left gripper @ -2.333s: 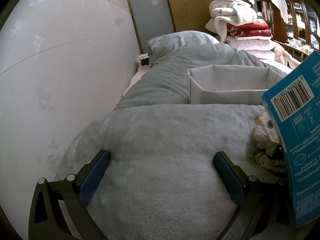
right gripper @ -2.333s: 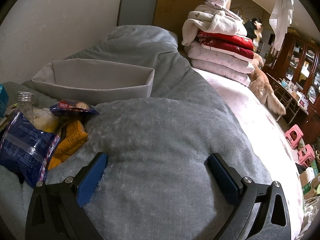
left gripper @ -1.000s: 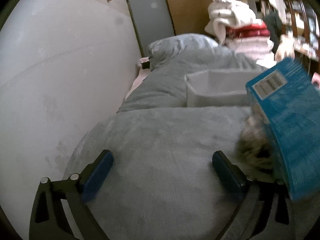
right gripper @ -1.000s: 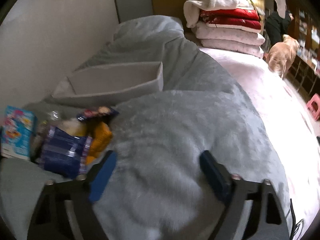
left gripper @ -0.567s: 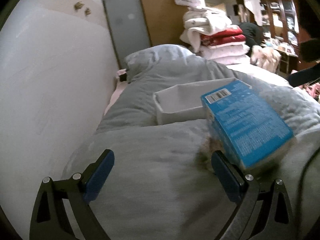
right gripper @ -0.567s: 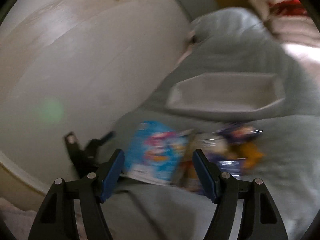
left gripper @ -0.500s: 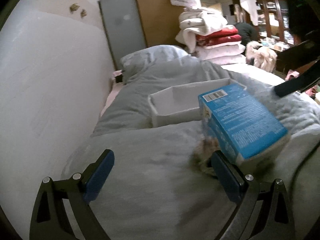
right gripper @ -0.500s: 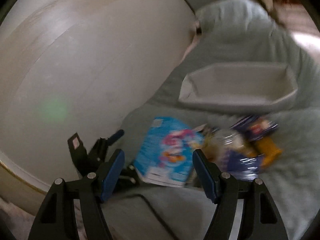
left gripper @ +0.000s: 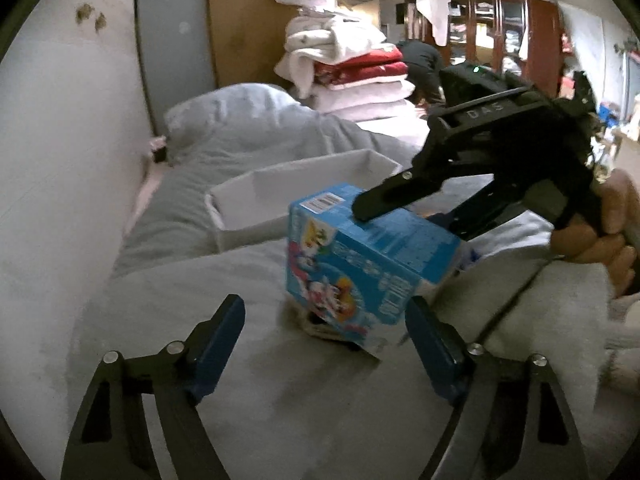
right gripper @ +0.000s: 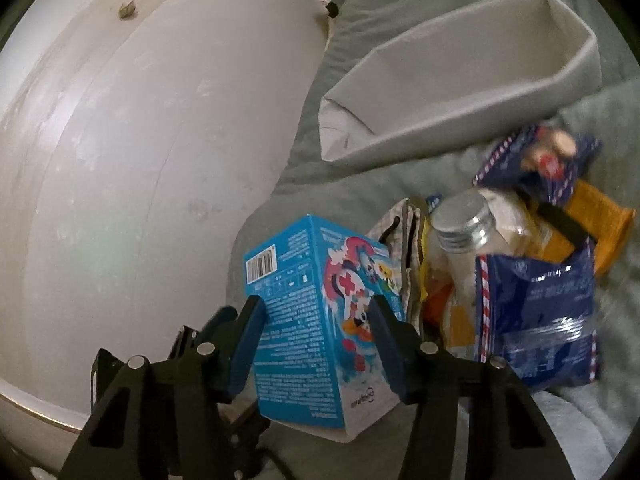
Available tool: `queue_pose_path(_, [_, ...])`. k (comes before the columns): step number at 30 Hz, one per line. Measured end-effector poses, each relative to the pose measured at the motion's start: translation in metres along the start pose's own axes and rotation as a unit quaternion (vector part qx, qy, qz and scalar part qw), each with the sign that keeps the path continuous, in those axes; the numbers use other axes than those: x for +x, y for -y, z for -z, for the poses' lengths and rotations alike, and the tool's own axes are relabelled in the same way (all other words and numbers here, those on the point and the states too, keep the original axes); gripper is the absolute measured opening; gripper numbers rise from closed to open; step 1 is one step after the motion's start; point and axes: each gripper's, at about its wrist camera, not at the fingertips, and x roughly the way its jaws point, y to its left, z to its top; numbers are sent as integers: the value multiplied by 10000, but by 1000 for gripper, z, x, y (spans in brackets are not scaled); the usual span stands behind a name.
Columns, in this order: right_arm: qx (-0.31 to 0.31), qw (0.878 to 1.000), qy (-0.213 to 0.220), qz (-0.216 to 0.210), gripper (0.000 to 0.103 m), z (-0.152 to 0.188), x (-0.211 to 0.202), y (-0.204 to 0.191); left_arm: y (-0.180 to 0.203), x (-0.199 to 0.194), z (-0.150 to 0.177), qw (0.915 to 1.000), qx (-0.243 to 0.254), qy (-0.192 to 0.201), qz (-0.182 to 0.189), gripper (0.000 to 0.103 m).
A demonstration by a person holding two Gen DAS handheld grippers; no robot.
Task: Organize objects
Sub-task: 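Grasp the blue cartoon box with the right tool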
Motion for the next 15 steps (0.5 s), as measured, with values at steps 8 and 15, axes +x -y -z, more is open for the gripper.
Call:
queue_pose_path(8, [190,9993,-13,-327,52,4,-2,12,18,-13,2,9991,114,-43,405,79])
queue_pose_path(15, [153,9987,-50,-485,52,8,-2,13,32,8,-10,9995,216,-166,181,79])
